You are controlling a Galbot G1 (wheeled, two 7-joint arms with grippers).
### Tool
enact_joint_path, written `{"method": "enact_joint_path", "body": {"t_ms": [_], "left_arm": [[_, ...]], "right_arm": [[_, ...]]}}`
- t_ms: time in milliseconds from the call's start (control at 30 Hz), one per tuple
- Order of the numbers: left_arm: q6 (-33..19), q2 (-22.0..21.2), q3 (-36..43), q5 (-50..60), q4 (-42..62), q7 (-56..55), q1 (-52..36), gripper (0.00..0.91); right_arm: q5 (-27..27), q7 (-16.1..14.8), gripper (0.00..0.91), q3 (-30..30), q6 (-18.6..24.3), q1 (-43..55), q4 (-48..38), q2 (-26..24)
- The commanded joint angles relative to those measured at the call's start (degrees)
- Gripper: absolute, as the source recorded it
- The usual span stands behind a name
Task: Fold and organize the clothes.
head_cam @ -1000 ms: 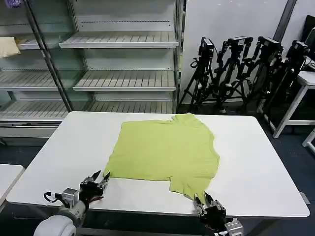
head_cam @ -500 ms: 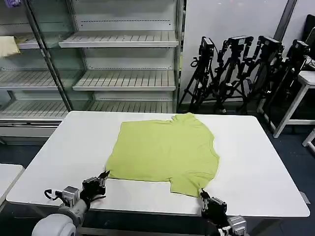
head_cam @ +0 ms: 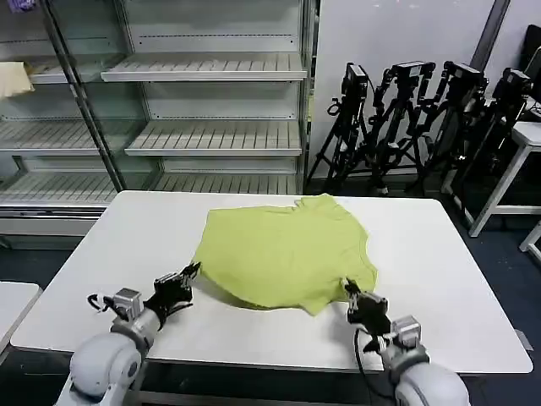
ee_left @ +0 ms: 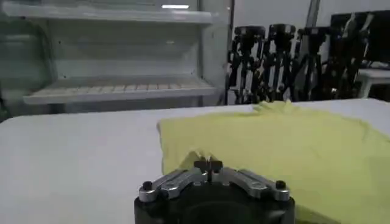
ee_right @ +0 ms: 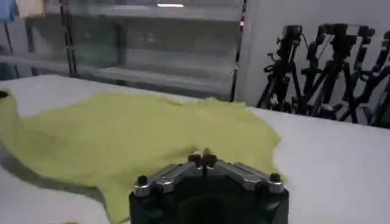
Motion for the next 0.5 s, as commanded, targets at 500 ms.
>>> {"method": "enact_joint_path", "body": {"t_ms": [500], "left_arm": [[0.0, -0.9, 1.5, -1.6, 13.4, 1.1, -10.3, 0.01]], "right_arm": [[-0.9, -1.2, 0.0, -1.4, 1.8, 12.1, -13.6, 2.0]]}}
